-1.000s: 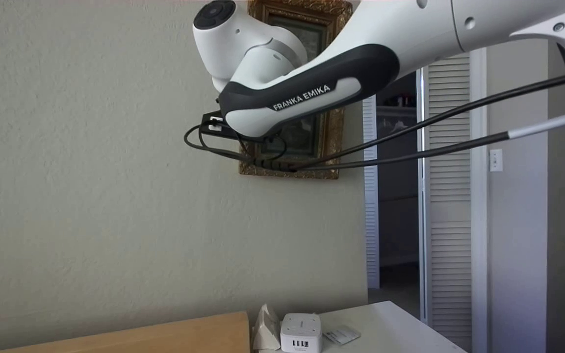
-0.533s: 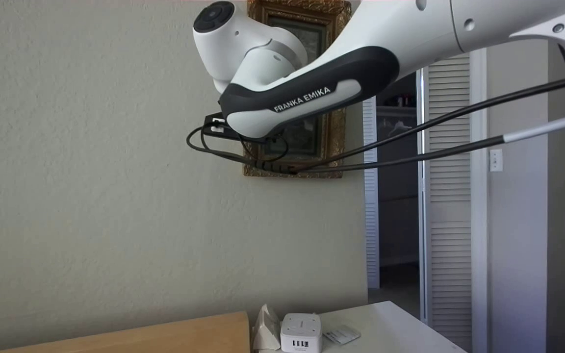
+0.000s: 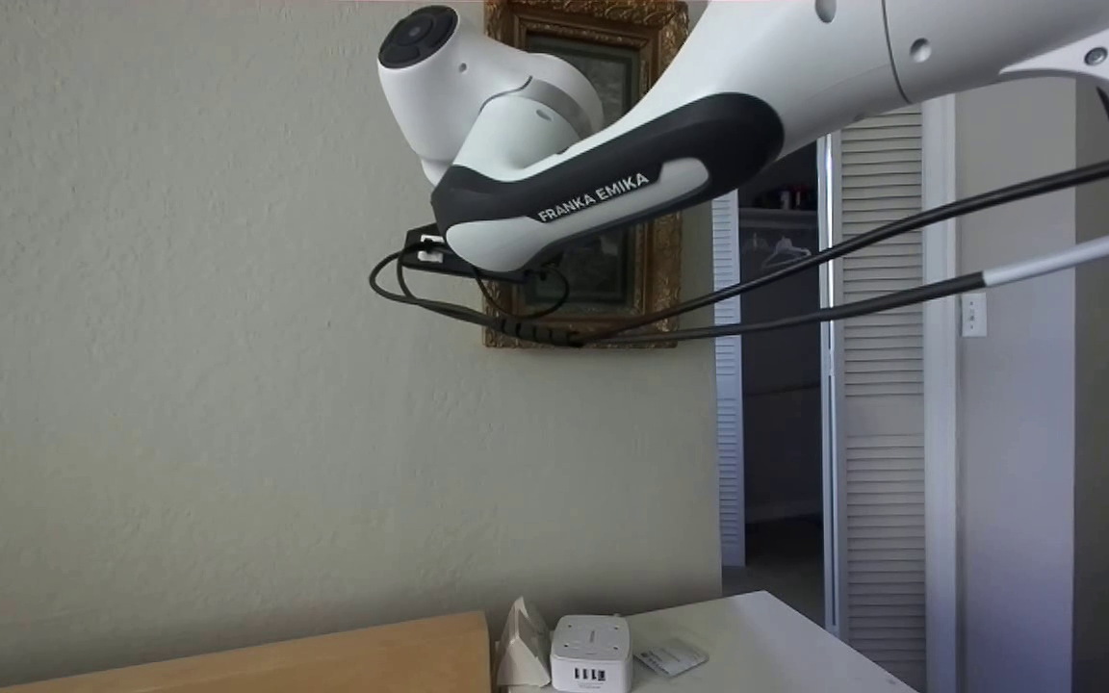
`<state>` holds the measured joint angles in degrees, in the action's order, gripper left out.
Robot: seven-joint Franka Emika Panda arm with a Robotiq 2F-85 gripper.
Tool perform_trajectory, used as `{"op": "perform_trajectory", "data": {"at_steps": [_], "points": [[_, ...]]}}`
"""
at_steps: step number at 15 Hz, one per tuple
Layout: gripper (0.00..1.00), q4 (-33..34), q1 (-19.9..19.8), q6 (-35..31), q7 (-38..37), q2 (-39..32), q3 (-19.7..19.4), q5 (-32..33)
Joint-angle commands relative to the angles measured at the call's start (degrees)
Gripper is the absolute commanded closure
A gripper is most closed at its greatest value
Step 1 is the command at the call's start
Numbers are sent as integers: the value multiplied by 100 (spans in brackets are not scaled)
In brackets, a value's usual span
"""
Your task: Align the picture frame on the wall
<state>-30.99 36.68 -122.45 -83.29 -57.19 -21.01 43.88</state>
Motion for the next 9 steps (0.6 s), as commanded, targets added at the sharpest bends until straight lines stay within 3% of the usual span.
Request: {"op": "perform_trajectory", "data": {"at_steps": [1, 7, 9], "points": [[0, 250, -22, 184, -178, -115, -150, 59], [0, 237, -38, 238, -141, -111, -148, 28], [0, 178, -68, 23, 122, -68, 9, -74]]}}
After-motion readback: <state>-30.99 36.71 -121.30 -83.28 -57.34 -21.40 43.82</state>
